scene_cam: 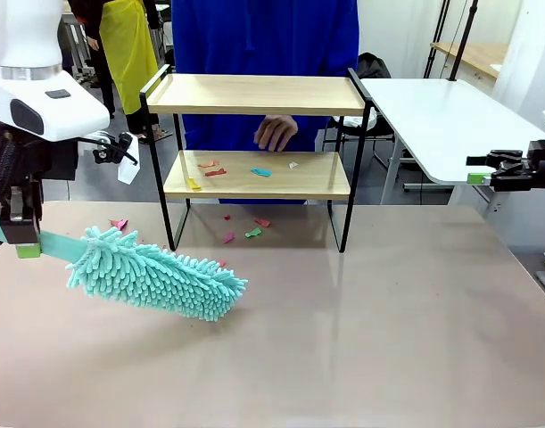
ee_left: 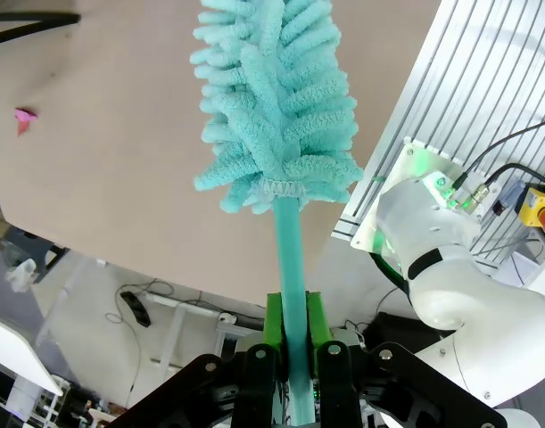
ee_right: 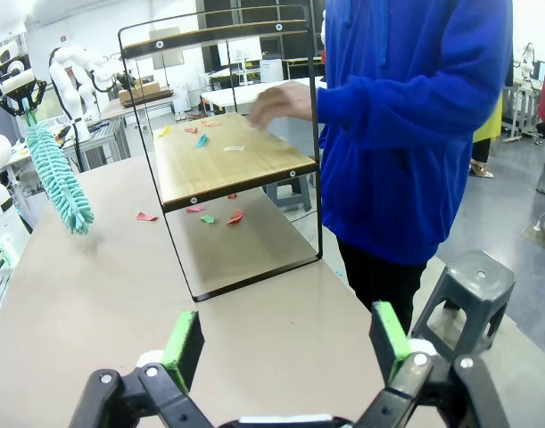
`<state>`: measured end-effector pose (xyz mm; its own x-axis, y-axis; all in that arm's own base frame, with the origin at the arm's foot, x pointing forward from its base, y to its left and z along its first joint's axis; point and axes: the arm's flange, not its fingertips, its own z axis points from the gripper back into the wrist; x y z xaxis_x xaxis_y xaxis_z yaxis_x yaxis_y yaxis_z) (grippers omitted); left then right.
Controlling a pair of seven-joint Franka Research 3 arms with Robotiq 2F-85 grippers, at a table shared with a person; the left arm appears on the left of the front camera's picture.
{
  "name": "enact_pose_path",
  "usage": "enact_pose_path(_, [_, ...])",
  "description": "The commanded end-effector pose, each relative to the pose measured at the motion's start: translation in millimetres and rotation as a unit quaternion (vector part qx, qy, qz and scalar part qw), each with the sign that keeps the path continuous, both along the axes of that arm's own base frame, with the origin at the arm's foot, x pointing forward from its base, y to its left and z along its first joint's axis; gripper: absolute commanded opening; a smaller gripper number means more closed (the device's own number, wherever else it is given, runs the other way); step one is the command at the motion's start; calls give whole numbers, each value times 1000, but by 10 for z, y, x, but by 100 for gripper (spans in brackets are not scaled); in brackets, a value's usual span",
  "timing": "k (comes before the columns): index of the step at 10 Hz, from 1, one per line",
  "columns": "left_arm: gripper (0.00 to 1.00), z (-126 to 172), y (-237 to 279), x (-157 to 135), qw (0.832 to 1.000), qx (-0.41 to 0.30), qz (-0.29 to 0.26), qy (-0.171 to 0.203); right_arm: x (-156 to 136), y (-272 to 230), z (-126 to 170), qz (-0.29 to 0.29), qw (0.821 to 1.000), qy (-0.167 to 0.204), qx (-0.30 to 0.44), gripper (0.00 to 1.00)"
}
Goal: Clean the shelf.
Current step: Clean the specific section of the Shelf indicated by the human with the Duster.
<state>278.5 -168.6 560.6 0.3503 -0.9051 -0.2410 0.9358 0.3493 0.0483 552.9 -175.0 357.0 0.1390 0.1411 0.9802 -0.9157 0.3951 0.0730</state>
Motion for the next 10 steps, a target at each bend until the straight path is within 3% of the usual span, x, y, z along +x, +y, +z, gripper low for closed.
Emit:
enact_pose_path(1, [13,38,12,-28,1000,0,1,0,-28,33,29,-2,1000,-3,-3,100])
enact_pose_path(10, [13,38,12,-28,1000,0,1,0,-28,33,29,-2,1000,-3,-3,100])
